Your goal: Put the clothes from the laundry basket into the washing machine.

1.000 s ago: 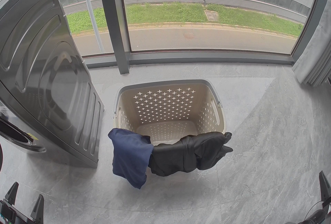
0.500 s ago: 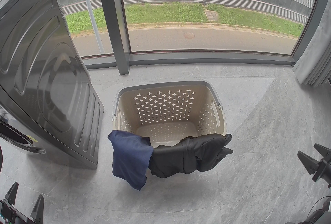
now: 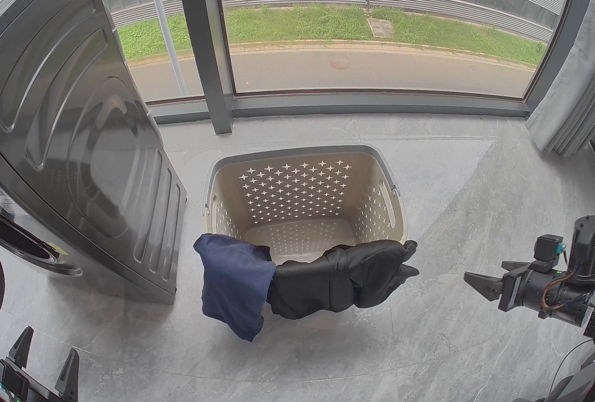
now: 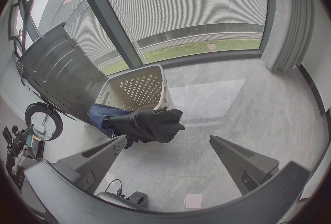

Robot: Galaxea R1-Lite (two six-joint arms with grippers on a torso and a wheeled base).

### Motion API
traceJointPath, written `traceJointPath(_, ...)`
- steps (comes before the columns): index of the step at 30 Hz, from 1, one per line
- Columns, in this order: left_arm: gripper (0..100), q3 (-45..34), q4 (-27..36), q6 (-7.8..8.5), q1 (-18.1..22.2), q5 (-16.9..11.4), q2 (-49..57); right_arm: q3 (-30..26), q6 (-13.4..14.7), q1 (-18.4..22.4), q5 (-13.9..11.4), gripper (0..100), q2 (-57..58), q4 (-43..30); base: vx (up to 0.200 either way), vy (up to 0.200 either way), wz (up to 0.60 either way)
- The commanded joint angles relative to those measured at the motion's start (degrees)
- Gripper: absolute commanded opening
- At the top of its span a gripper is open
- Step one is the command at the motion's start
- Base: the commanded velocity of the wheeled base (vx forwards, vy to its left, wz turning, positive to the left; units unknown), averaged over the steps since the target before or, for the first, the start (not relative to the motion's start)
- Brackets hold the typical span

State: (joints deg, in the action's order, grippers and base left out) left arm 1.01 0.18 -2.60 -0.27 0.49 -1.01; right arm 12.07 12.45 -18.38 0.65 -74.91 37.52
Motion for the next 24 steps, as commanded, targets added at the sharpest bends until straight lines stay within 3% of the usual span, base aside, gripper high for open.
traceJointPath(1,100,-0.8,0.0,-0.04,0.0,0.0,0.6,2.8,1.1,-4.0,2.5,100,-12.1,3.7,0.0,0.0,0.0)
traceJointPath(9,100,-0.8,0.0,-0.04,0.0,0.0,0.6,5.2,2.8,-7.8,5.9,100,-21.0,9.1,0.0,0.0,0.0)
traceJointPath(24,100,-0.8,0.0,-0.04,0.0,0.0,0.6,10.9,3.3,-10.0,5.9,100,-31.7,10.7,0.0,0.0,0.0)
